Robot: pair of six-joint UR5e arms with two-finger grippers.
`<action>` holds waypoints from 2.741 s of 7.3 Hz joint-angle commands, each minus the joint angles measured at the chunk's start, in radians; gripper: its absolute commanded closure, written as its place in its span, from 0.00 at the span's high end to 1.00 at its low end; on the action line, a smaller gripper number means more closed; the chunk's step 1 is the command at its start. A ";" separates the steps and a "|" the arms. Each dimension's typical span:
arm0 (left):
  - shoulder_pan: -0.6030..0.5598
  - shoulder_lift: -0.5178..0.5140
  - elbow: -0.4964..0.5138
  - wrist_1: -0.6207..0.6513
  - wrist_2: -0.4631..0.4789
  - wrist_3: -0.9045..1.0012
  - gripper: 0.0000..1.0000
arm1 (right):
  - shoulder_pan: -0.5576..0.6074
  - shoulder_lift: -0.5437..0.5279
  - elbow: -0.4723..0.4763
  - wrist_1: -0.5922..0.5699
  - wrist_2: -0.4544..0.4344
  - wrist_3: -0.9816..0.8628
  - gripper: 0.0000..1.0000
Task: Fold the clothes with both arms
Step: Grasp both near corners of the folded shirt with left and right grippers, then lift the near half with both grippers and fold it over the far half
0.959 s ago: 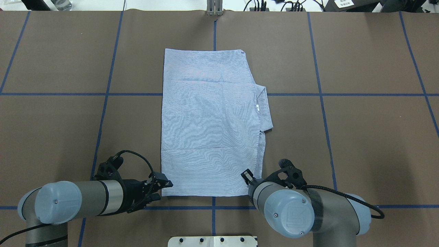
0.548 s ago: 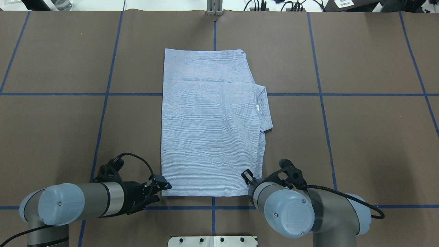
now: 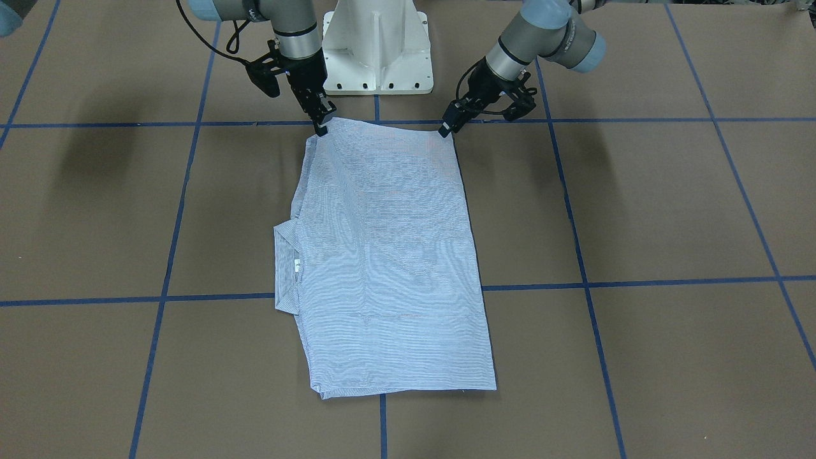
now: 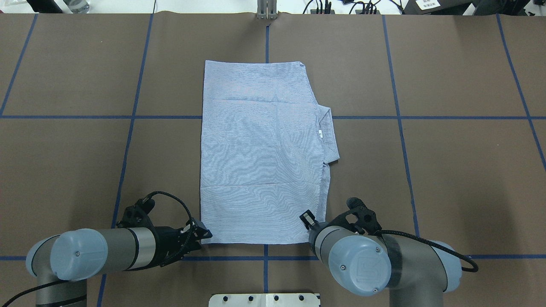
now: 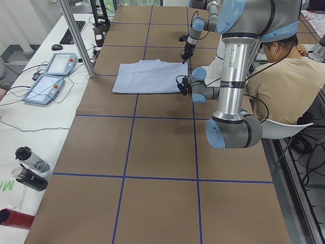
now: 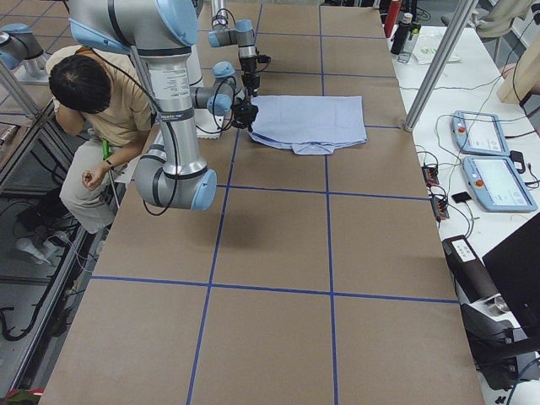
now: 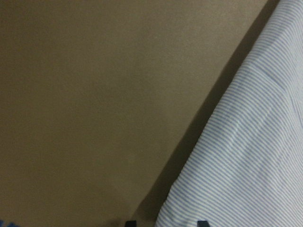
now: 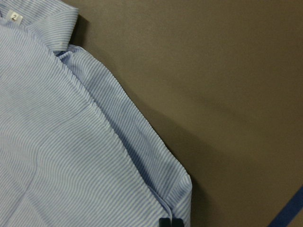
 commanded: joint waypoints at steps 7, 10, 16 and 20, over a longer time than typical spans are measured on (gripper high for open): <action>-0.050 0.082 -0.259 0.011 -0.038 0.011 0.00 | 0.020 -0.023 0.188 -0.101 0.006 -0.003 0.00; -0.413 -0.193 -0.161 0.322 -0.294 0.178 0.00 | 0.373 0.094 0.123 -0.112 0.371 -0.082 0.00; -0.600 -0.454 0.254 0.304 -0.298 0.345 0.00 | 0.630 0.455 -0.446 -0.066 0.534 -0.329 0.00; -0.618 -0.577 0.603 0.062 -0.290 0.374 0.00 | 0.660 0.583 -0.796 0.089 0.554 -0.449 0.00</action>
